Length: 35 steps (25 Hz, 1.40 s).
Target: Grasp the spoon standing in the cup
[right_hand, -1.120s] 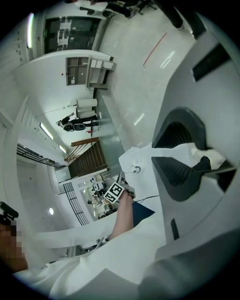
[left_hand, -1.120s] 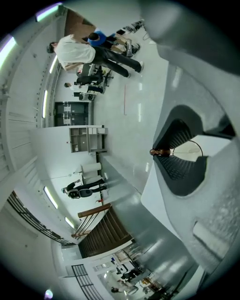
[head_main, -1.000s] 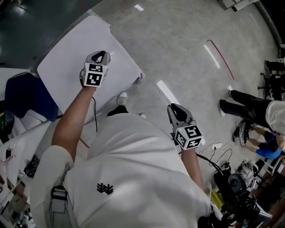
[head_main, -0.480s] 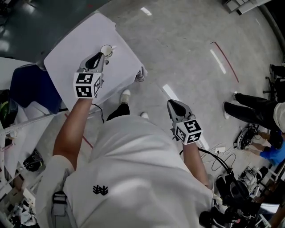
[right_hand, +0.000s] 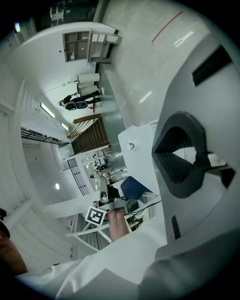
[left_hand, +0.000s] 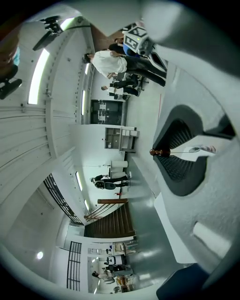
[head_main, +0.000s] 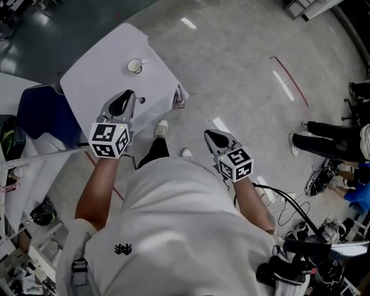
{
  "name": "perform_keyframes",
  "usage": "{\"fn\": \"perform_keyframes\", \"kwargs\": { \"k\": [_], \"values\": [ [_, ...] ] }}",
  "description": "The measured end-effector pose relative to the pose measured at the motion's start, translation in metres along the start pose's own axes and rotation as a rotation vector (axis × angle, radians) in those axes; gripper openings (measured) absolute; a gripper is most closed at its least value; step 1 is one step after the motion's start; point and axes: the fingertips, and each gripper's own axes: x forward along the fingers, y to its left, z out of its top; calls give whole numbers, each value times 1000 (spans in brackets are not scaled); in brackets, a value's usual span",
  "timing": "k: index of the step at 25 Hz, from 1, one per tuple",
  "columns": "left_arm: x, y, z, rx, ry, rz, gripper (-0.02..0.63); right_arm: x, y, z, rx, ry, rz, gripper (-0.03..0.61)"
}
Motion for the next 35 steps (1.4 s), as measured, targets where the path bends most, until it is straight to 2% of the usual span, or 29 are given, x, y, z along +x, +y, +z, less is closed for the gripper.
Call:
{"fn": "perform_keyframes", "kwargs": {
  "k": [5, 10, 17, 35],
  "values": [
    [-43, -25, -1, -21, -34, -22, 49, 3, 20, -6, -44, -1, 43, 9],
    [-78, -69, 6, -38, -66, -35, 49, -18, 36, -14, -95, 12, 92, 9],
    [-97, -94, 3, -15, -70, -43, 49, -23, 53, -19, -146, 14, 141, 9],
    [-104, -106, 7, 5, -96, -40, 48, -33, 57, -17, -191, 4, 151, 8]
  ]
}}
